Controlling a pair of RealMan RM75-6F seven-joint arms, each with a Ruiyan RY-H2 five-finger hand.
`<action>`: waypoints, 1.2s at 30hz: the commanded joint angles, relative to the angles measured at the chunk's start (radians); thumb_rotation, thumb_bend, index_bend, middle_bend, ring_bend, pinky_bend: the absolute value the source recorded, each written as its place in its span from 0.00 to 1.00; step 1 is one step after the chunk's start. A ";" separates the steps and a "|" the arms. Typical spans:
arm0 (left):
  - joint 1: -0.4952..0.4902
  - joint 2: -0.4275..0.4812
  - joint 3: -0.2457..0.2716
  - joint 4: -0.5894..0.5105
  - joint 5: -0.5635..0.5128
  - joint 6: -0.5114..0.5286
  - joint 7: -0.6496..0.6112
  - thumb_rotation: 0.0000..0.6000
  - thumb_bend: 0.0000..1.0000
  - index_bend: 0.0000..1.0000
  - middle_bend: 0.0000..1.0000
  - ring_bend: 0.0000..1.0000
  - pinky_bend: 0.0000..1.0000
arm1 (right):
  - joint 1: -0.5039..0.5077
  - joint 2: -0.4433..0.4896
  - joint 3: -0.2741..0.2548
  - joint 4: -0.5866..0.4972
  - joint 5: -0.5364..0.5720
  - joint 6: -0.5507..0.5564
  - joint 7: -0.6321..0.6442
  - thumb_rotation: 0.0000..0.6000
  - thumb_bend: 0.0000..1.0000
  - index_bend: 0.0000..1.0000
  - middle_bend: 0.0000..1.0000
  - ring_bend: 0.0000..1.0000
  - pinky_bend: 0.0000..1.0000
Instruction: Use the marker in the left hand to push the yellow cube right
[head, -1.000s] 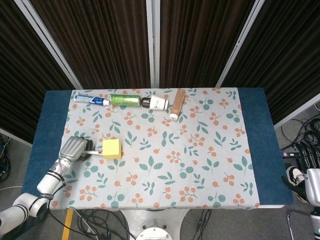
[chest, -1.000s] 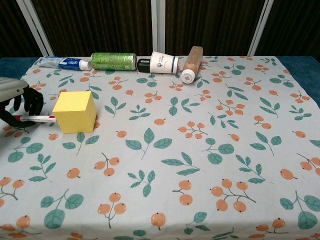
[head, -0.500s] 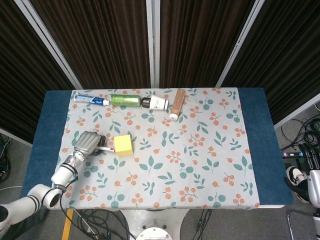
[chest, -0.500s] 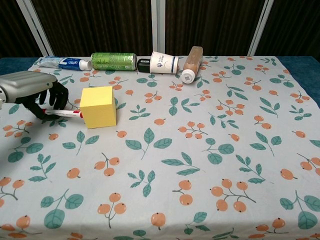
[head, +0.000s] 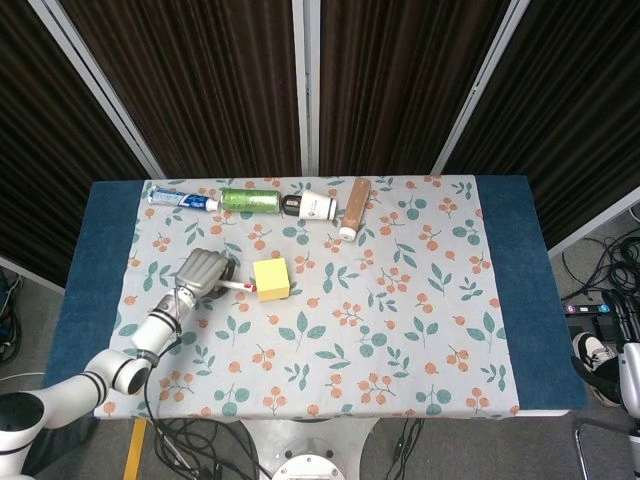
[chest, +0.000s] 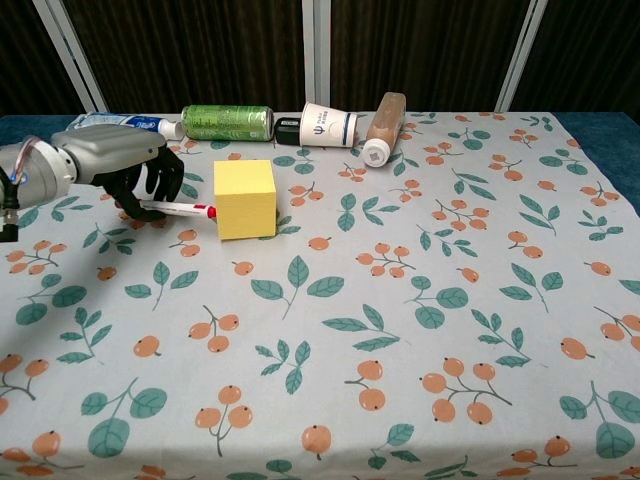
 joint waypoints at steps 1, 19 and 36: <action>-0.021 -0.016 -0.010 0.021 -0.018 -0.024 0.012 1.00 0.43 0.65 0.69 0.50 0.54 | 0.000 0.000 0.001 0.000 0.001 0.000 0.001 1.00 0.07 0.00 0.05 0.00 0.01; 0.021 0.037 -0.003 -0.062 -0.117 -0.027 0.054 1.00 0.43 0.65 0.69 0.50 0.54 | 0.007 -0.001 -0.001 0.010 -0.017 -0.006 0.011 1.00 0.07 0.00 0.06 0.00 0.01; -0.108 -0.061 -0.056 0.020 -0.148 -0.085 0.109 1.00 0.43 0.65 0.69 0.50 0.55 | -0.014 0.010 -0.001 0.004 -0.004 0.013 0.012 1.00 0.07 0.00 0.06 0.00 0.01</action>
